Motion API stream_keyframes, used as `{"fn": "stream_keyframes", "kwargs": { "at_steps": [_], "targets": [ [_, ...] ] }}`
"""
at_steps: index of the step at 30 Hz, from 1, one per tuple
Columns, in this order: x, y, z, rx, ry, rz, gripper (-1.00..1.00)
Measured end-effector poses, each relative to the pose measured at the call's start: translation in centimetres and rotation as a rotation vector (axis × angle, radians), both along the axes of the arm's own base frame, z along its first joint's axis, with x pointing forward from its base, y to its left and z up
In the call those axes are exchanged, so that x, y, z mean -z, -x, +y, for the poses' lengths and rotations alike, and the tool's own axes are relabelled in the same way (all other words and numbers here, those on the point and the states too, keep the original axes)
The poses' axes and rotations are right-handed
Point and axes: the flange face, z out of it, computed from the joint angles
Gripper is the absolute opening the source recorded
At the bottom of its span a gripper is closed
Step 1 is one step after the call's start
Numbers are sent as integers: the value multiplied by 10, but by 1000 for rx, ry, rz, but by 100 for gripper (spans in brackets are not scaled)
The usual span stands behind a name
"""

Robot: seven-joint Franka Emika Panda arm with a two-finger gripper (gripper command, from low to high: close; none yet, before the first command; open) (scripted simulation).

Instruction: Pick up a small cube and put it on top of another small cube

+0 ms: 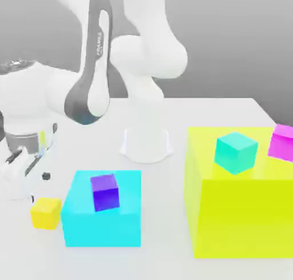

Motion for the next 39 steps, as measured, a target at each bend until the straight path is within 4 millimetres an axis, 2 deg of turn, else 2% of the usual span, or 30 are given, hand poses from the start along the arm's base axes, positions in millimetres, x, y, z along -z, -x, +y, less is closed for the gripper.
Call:
{"fn": "stream_keyframes", "kwargs": {
  "at_steps": [3, 4, 11, 16, 17, 18, 22, 23, 26, 28, 32, 36, 37, 39],
  "targets": [
    [33, 1, 1, 4, -2, 3, 0],
    [40, 2, 1, 4, -2, 4, -100],
    [40, 2, 1, 5, 0, 2, -100],
    [-6, 1, 1, 5, -1, 1, -100],
    [-17, -1, 3, 1, 0, 3, -100],
    [-29, -11, 11, -13, 3, 3, -100],
    [-83, -64, 67, -98, 15, 3, -100],
    [-97, -77, 90, -133, 17, 2, -100],
    [-141, -102, 145, -186, 19, -2, -100],
    [-171, -111, 188, -231, 17, -5, -100],
    [-226, -110, 287, -340, 9, -7, -100],
    [-276, -79, 388, -463, 1, -1, -100],
    [-277, -71, 405, -485, 0, 1, -100],
    [-258, -66, 417, -502, -1, 3, -100]
  ]
}}
